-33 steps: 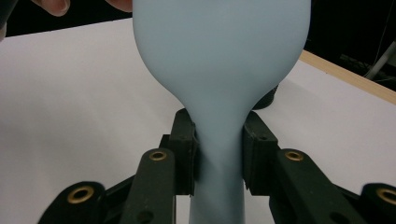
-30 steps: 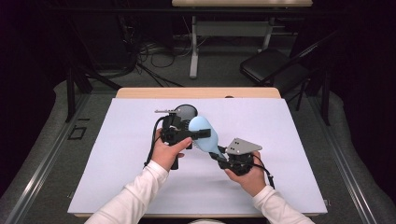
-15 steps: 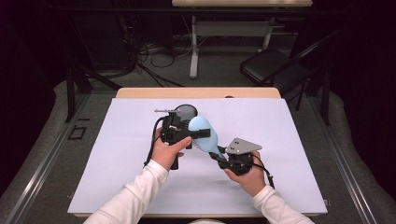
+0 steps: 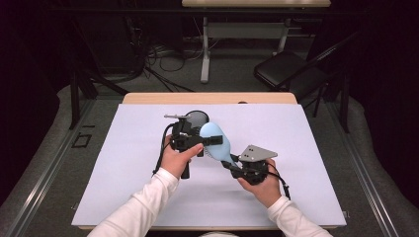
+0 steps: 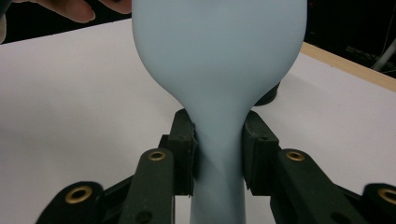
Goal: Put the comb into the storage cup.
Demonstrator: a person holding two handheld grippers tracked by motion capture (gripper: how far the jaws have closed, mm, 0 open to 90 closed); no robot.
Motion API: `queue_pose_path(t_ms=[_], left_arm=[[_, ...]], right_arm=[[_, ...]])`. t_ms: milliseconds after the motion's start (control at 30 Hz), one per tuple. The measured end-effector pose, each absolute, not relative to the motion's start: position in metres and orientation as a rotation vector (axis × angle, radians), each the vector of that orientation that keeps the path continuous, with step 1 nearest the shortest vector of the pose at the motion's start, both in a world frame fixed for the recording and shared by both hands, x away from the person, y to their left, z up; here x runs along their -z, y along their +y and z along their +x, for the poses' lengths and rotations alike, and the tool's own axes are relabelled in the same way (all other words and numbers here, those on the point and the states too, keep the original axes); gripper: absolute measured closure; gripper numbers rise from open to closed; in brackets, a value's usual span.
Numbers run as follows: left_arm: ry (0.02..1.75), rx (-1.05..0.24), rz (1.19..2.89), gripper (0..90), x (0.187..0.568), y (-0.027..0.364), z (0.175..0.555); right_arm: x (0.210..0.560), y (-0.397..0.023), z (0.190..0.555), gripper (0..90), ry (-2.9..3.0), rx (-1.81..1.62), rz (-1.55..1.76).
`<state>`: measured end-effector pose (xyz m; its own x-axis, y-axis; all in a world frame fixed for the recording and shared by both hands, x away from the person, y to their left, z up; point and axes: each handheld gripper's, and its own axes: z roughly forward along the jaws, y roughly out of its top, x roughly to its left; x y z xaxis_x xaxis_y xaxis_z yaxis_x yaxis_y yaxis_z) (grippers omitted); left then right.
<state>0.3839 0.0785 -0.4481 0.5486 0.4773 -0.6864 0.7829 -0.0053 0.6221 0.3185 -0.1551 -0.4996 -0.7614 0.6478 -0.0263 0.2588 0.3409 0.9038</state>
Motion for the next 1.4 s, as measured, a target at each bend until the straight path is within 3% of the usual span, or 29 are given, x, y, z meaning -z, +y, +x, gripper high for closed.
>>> queue_pose_path(t_ms=[800,1400], left_arm=[[1.109,0.336,1.656,48.3,0.45,0.08,0.39],[1.141,0.301,1.63,48.4,0.45,0.092,0.398]], right_arm=[[0.5,-0.157,0.321,64.2,2.23,-1.401,0.834],[0.498,-0.16,0.325,43.0,2.196,-1.44,0.815]])
